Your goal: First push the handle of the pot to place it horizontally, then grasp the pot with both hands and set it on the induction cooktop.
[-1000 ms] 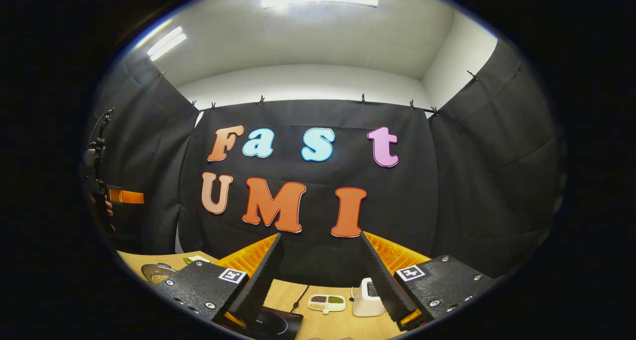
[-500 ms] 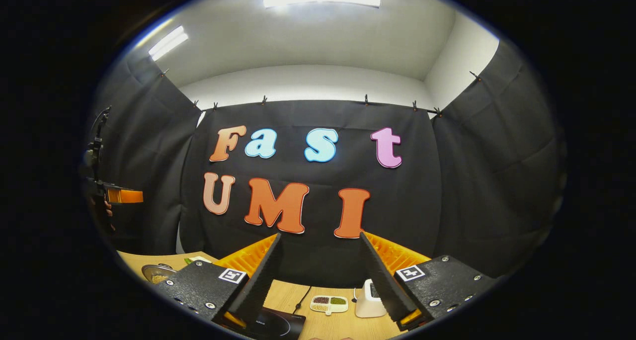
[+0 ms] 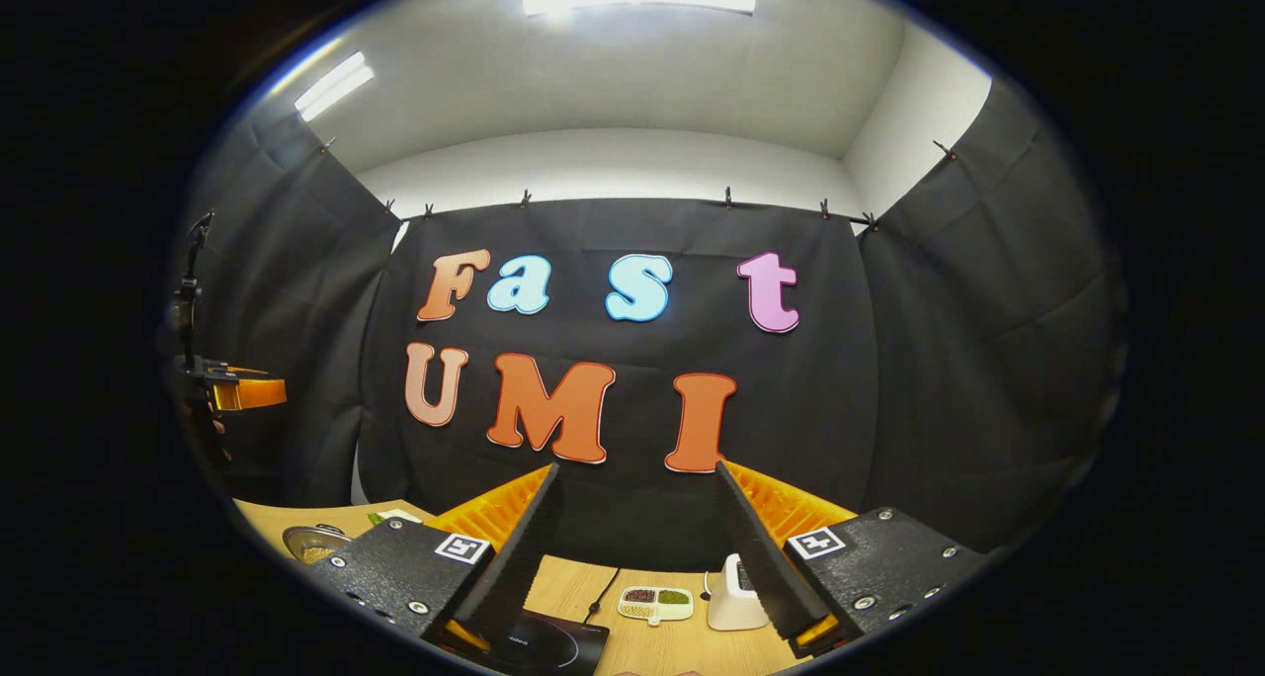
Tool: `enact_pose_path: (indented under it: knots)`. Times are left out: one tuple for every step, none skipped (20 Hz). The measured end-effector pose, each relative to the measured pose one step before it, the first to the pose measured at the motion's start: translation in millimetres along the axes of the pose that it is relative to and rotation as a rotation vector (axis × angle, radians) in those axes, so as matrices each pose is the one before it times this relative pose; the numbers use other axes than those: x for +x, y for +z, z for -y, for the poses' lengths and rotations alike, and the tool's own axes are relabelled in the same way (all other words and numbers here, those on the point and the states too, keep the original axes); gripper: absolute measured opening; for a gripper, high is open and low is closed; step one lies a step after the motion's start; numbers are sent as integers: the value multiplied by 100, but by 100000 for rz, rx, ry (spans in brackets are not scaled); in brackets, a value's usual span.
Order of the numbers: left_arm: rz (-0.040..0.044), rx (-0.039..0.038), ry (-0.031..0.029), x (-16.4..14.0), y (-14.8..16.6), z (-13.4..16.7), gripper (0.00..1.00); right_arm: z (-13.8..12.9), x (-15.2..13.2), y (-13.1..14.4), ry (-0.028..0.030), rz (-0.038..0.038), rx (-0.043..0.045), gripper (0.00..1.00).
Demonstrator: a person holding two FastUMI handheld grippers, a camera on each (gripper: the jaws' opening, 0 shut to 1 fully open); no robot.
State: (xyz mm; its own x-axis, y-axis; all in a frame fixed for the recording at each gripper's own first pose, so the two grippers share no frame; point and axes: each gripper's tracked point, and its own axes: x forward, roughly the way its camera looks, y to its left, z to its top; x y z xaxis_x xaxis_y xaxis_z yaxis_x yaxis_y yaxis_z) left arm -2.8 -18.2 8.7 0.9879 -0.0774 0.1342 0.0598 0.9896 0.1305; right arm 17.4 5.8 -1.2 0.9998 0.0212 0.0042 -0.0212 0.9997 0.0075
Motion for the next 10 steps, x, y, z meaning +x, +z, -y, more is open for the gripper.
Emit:
enact_pose_path:
  knots:
    - [87,853,-25,-67,-29,123,82,71,69,-11,-50,-124,189,94]
    - [193,513,-134,51,-60,65,82,45,76,-67,-119,-28,143,94]
    - [-72,278,-450,39,-45,235,82,14,59,-10,-46,95,186,94]
    - [-99,168,-297,-74,-179,47,82,-10,-178,-114,88,79,49,94]
    - [-64,-31,284,-51,-28,-150,82,-30,76,-52,1,67,153,94]
    - [-371,-130,522,-8,-167,-151,82,-92,46,-127,327,-72,-38,94]
    - [-497,-492,345,-11,-167,-145,83,-66,8,-118,222,-14,-2,94]
    - [-928,-667,-198,-39,-397,-114,83,-234,-22,-100,331,-219,-163,94]
    - [-1092,-578,-382,-12,-432,-50,82,-38,-52,-169,68,-66,35,94]
    - [-1158,-126,-86,73,-339,-150,82,-185,32,-86,290,-20,15,94]
